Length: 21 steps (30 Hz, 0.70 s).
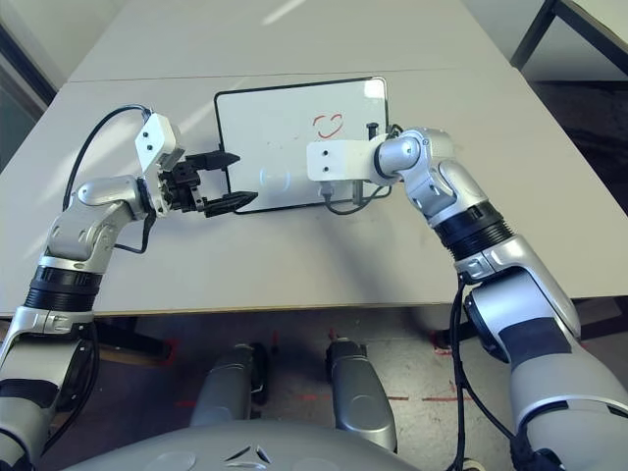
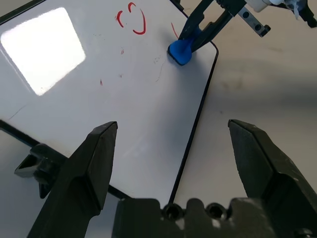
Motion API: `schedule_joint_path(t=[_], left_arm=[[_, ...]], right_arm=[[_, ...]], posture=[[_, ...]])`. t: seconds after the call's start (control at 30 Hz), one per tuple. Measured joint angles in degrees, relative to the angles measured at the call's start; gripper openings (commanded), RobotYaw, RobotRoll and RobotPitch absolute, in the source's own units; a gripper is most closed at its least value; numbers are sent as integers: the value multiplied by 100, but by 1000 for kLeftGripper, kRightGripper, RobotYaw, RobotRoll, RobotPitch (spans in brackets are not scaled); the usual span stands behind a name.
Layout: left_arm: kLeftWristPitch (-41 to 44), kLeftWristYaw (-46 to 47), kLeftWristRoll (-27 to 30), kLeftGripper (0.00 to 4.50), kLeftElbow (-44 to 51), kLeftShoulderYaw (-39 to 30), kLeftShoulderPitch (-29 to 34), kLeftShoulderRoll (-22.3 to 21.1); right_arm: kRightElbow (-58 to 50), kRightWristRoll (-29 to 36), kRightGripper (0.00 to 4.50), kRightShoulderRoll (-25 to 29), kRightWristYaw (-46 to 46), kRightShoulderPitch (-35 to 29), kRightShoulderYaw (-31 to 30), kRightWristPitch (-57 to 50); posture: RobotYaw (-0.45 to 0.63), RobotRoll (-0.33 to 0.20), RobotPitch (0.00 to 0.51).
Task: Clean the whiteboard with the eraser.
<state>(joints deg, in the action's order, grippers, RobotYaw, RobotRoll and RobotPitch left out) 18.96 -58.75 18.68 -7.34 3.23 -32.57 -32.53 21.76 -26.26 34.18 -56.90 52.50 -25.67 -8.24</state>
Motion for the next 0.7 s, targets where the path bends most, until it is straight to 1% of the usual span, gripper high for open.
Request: schedule_joint_path(t=[0.3,0.5,0.7], left_arm=[[0,-22,0,4500,-1,-1,-1,-17],[0,-23,1,4500,-4,-5,-3,-22],[0,-23,1,4500,-6,-8,-4,-23]], right_arm=[[237,-1,195,361,53,6,23,139],[494,-1,195,431,83,108,23,174],[1027,1,194,420,240,359,75,173]], posture=[[-182,0,139],[-182,0,139],[-177,0,139]])
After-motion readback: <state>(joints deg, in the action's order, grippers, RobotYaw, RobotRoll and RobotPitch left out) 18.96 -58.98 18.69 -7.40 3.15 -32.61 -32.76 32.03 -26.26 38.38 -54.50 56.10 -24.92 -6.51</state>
